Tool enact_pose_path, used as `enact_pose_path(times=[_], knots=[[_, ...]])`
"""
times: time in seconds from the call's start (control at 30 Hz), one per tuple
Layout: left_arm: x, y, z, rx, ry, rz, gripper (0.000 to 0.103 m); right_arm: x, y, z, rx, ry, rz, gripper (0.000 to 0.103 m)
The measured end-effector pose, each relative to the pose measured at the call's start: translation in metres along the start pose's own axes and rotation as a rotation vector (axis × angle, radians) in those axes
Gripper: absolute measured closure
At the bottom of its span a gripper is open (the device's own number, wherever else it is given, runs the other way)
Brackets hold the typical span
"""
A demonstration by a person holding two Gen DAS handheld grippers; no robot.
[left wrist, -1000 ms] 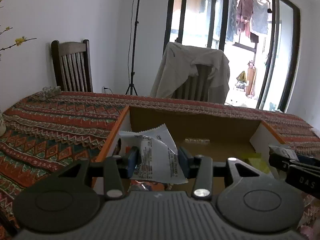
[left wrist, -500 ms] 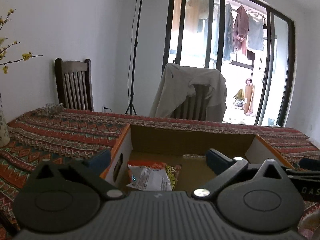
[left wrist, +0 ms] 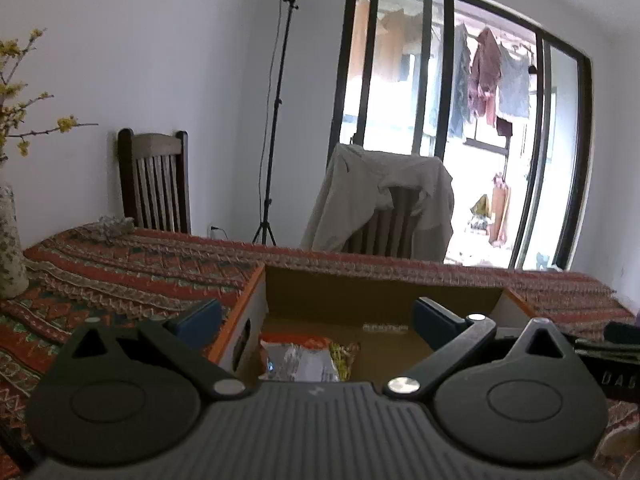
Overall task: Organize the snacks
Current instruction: 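Move both tools back from the box to the snack pile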
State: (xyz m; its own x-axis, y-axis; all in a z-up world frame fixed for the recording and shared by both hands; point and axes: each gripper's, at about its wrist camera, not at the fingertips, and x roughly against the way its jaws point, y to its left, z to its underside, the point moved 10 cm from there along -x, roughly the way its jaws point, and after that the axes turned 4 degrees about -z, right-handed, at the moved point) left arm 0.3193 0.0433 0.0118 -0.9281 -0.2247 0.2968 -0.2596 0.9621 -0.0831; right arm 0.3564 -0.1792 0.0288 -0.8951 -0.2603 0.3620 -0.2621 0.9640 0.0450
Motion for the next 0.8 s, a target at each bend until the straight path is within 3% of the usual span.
enact_pose_path(times=[0.37, 0.8], knots=[[0.041, 0.010, -0.028, 0.074, -0.027, 0.003, 0.000, 0.040, 0.006, -0.022, 0.004, -0.039, 0.006, 0.000], [0.100, 0.027, -0.004, 0.031, -0.004, 0.026, 0.000, 0.102, 0.011, 0.009, 0.051, -0.003, -0.009, 0.000]])
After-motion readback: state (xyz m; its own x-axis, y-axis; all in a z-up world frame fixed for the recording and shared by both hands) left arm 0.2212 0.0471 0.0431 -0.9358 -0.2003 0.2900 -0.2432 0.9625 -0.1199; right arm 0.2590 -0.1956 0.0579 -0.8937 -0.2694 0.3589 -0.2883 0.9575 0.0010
